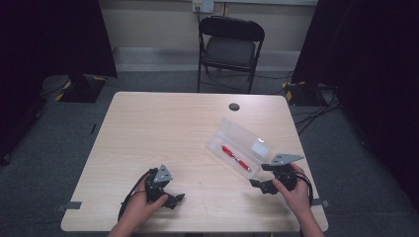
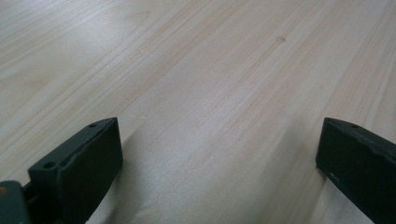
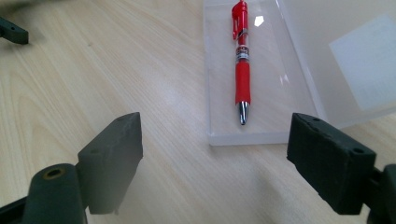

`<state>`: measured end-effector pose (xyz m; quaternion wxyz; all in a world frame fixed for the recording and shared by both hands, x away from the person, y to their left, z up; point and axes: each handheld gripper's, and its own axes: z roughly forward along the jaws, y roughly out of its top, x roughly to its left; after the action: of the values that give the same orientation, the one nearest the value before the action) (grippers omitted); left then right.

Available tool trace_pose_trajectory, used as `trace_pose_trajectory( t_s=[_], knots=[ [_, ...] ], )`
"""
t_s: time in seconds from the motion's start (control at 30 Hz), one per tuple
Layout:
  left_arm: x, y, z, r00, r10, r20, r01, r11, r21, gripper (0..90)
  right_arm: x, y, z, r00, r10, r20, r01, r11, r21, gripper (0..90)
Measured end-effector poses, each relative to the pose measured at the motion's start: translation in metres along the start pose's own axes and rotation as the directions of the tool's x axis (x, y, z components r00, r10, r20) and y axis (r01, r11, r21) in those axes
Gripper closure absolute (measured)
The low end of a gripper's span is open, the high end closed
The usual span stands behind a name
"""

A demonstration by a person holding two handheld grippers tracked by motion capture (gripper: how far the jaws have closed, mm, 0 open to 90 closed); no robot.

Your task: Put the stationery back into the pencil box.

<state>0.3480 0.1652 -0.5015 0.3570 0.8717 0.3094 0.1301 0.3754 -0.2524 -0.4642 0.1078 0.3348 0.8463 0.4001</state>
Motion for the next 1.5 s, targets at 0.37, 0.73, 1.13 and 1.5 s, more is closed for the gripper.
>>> trace_pose_trajectory(
  t_s=[0.37,0.73,1.13,1.5],
  knots=[
    [0.0,0.0,0.0,1.0,0.001,0.0,-0.001,1.0,0.0,0.2,-0.004,-0.01,-0.009,1.0,0.001,0.005,-0.001,1.0,0.007,17.5],
    [0.0,0.0,0.0,1.0,0.0,0.0,0.0,1.0,-0.001,0.2,-0.01,-0.024,-0.017,0.9996,0.007,0.028,-0.008,1.0,0.021,17.5],
    [0.0,0.0,0.0,1.0,0.0,-0.001,0.0,1.0,0.0,0.2,-0.019,-0.042,-0.021,0.9981,0.027,0.055,-0.028,0.999,0.027,17.5],
    [0.0,0.0,0.0,1.0,0.0,-0.001,0.0,1.0,0.0,0.2,-0.024,-0.053,-0.02,0.996,0.035,0.082,-0.039,0.998,0.049,17.4]
  ],
)
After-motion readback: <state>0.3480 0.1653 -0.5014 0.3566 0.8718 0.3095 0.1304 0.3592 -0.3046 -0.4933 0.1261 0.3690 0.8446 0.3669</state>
